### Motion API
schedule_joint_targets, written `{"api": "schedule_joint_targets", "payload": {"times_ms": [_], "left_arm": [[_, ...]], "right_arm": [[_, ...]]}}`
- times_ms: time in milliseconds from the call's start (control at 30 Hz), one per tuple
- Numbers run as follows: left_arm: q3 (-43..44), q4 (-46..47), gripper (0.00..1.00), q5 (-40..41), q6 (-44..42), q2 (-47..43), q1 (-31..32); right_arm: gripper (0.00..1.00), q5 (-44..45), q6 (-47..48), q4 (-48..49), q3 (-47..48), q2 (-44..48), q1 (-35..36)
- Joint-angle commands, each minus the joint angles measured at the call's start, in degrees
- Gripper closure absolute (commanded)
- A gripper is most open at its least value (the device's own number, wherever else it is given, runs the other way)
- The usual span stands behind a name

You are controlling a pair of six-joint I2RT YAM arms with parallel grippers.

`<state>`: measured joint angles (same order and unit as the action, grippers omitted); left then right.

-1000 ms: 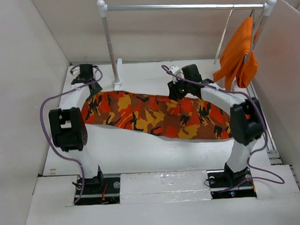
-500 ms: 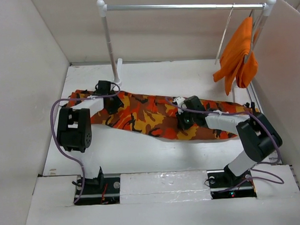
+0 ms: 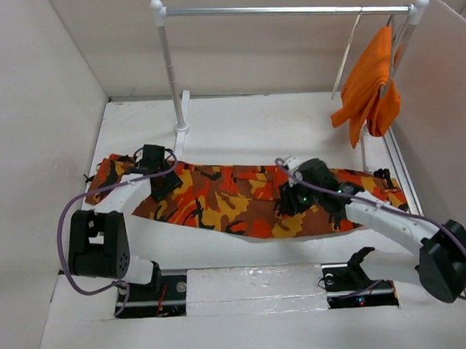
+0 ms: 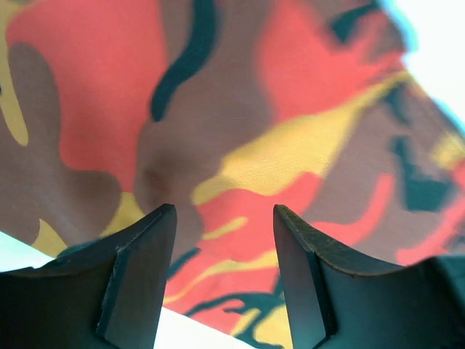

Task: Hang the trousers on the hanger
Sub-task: Fold the trousers at the center of the board.

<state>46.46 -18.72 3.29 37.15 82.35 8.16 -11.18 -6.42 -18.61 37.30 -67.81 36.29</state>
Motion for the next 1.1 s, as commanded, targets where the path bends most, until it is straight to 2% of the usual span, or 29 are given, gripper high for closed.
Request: {"api": "schedule_joint_targets", "payload": {"times_ms": [0, 33, 133, 167, 233, 267, 300, 333, 400, 500, 667, 867, 900, 1033, 1067], "left_arm": [[5.91, -1.23, 0.48, 1.37, -1.90, -5.00, 2.46], [8.62, -1.58, 0.48, 1.02, -1.99, -5.26, 4.56], [11.19, -0.62, 0.49, -2.14, -2.86, -6.84, 7.47], [11.37, 0.52, 0.50, -2.93, -3.39, -7.72, 9.40], [11.55, 1.23, 0.56, -6.01, -3.83, -8.51, 11.25], [11.29, 2.27, 0.66, -6.80, -4.10, -9.04, 13.44], [11.20, 2.63, 0.82, -7.07, -4.36, -9.22, 14.94], [11.20, 2.72, 0.87, -6.98, -4.71, -9.22, 16.60], [11.11, 3.25, 1.00, -5.59, -5.06, -8.61, 22.65], [10.15, 4.65, 1.00, -4.88, -4.54, -8.34, 29.86], [6.63, 6.33, 1.00, -2.08, -4.01, -10.88, 37.09], [2.59, 5.45, 0.98, -1.62, -5.68, -14.75, 37.63], [2.06, 5.36, 0.98, -1.01, -6.20, -15.37, 37.63], [-0.40, 4.66, 0.97, 0.14, -7.26, -16.69, 37.63], [-0.58, 4.40, 0.97, 0.31, -7.35, -16.69, 37.63]], "right_arm": [[0.49, 5.80, 0.18, -8.18, 7.51, 6.36, -7.35], [0.44, 6.43, -0.87, -9.15, 7.35, 8.12, -13.03], [0.32, 7.84, -7.63, -10.74, 2.98, 18.30, -22.64], [0.31, 7.67, -9.13, -11.35, 1.56, 21.46, -29.63], [0.25, 7.92, -12.03, -13.02, -1.07, 30.25, -36.44], [0.22, 8.80, -12.48, -16.07, -1.44, 32.72, -42.82], [0.19, 10.89, -12.66, -17.93, -1.53, 35.96, -46.02], [0.15, 13.27, -12.66, -19.60, -1.44, 36.86, -49.18], [0.15, 15.65, -12.31, -22.78, -2.31, 37.58, -57.42], [0.13, 16.62, -13.88, -22.35, -3.90, 35.83, -63.08], [0.03, 21.73, -17.40, -18.59, -4.43, 28.98, -67.31], [0.00, 12.60, -18.46, -7.35, -8.73, 17.48, -75.21], [0.00, 9.45, -18.55, -5.14, -9.87, 15.97, -75.84], [0.00, 6.62, -20.65, 1.54, -13.38, 10.95, -77.25], [0.01, 5.13, -21.35, 7.48, -15.92, 10.51, -77.25]]}}
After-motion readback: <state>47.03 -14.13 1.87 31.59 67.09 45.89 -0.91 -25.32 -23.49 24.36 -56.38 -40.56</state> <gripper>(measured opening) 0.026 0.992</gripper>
